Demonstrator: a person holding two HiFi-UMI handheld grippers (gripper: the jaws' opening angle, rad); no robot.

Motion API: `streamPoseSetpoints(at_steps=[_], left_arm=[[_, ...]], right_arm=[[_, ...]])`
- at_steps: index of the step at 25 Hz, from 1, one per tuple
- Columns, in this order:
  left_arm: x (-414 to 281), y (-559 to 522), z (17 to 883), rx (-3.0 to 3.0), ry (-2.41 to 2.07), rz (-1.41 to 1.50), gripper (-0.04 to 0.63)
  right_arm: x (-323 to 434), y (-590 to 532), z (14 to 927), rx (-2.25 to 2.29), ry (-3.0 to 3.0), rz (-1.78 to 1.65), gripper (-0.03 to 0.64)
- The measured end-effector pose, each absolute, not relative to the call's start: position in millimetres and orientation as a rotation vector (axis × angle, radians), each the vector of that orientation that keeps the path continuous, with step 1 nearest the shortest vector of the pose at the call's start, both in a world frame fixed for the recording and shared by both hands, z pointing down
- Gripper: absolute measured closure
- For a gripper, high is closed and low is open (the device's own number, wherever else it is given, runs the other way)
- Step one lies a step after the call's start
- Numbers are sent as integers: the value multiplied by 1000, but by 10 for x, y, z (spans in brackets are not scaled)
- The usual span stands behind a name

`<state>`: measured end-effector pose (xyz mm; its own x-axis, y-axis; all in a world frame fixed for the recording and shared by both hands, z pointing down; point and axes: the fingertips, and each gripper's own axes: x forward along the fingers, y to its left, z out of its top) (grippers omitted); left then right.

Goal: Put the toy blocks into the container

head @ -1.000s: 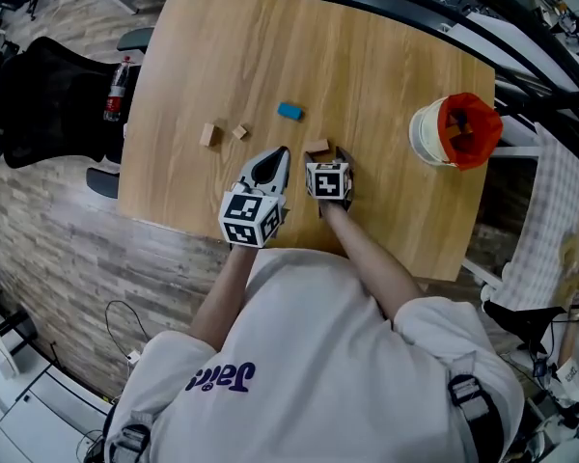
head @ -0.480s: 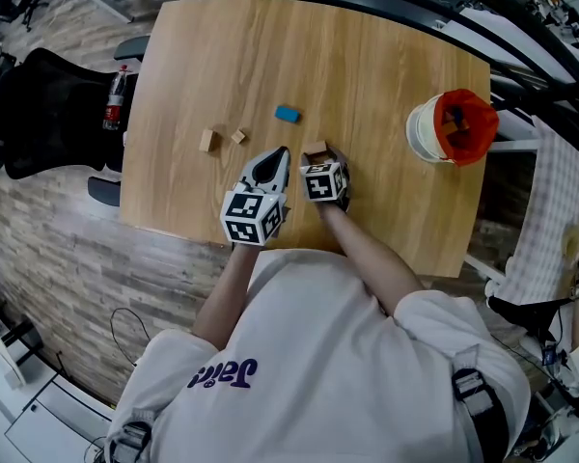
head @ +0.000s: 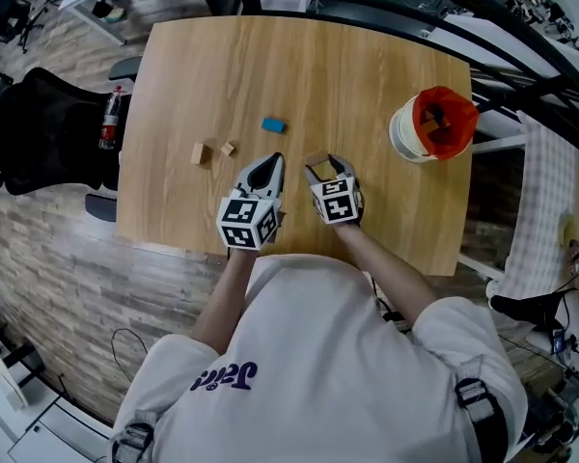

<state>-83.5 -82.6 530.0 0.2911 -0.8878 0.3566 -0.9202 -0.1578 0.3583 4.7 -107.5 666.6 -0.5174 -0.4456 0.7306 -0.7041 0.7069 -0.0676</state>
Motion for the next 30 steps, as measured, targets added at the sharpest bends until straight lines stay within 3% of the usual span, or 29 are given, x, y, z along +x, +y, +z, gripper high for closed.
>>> streamPoseSetpoints(at_steps=[22, 30], left_arm=[[929, -1160, 4584, 2514, -1201, 48, 588], [1171, -1257, 4443, 2588, -1128, 38, 588]], right_arm=[[2484, -1449, 4449, 1057, -2369, 286, 353], [2895, -1945, 4157, 875, -2231, 49, 354]])
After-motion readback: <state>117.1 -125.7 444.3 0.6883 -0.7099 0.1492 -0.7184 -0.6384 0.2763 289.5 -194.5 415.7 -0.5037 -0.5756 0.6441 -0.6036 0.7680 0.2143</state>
